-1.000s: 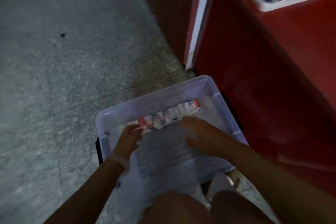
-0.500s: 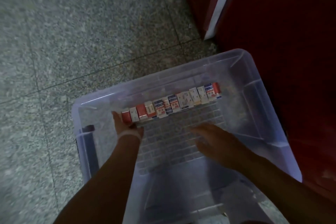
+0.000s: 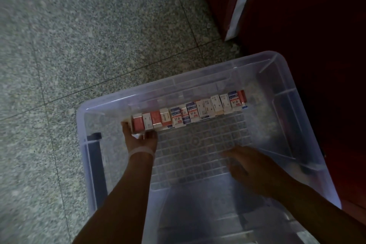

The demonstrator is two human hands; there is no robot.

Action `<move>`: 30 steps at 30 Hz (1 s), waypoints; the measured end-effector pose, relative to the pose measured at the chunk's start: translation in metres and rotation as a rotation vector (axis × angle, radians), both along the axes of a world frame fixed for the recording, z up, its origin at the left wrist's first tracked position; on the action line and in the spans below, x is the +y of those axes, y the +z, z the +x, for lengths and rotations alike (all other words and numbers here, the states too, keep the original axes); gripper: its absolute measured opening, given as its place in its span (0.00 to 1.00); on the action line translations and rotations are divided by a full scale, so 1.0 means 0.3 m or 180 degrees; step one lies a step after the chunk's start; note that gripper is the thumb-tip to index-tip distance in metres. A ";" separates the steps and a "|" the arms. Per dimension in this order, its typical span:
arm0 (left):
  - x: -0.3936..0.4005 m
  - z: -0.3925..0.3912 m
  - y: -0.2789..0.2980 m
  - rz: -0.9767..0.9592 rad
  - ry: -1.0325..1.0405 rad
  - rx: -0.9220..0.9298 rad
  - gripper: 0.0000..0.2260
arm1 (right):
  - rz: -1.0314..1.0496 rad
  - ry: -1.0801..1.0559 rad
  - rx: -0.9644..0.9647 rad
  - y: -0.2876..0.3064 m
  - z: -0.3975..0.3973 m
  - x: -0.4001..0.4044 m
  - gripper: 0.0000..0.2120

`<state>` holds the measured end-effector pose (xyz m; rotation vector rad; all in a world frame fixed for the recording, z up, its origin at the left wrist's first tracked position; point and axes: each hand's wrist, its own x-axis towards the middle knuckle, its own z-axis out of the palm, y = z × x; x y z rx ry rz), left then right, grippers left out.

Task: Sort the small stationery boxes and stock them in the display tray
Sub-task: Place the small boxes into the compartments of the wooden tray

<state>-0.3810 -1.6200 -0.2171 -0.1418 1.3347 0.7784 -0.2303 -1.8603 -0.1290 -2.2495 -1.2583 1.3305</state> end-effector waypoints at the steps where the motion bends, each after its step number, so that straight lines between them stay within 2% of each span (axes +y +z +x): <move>1: -0.003 0.008 0.009 0.0040 -0.0107 0.0058 0.21 | 0.0004 -0.0018 0.0017 -0.002 -0.002 0.000 0.26; 3: -0.005 0.028 0.015 0.0114 -0.0444 0.0306 0.14 | 0.0037 -0.0076 0.0067 -0.006 -0.003 -0.002 0.22; 6: -0.005 0.049 0.013 0.0211 -0.0794 0.0482 0.15 | 0.0129 -0.0164 0.0133 -0.017 -0.008 -0.006 0.19; 11: -0.005 0.064 0.001 0.0368 -0.0440 0.0306 0.14 | 0.0108 -0.0117 0.0146 -0.032 -0.013 -0.014 0.19; 14: 0.001 0.082 0.009 0.0405 -0.0807 0.0497 0.17 | 0.0169 -0.0167 0.0226 -0.047 -0.023 -0.019 0.23; 17: 0.028 0.082 0.000 0.0194 -0.0784 0.0578 0.19 | 0.0150 -0.0138 0.0275 -0.059 -0.038 -0.024 0.27; 22: 0.021 0.107 0.006 0.0346 -0.0959 0.0651 0.19 | 0.0210 -0.0280 0.0322 -0.057 -0.044 -0.023 0.20; 26: 0.051 0.117 0.009 0.0214 -0.1001 0.0751 0.15 | 0.0310 -0.0317 0.0296 -0.065 -0.061 -0.011 0.25; 30: 0.048 0.108 0.006 0.0200 -0.1039 0.0785 0.15 | 0.0461 -0.0347 0.0201 -0.059 -0.058 -0.003 0.25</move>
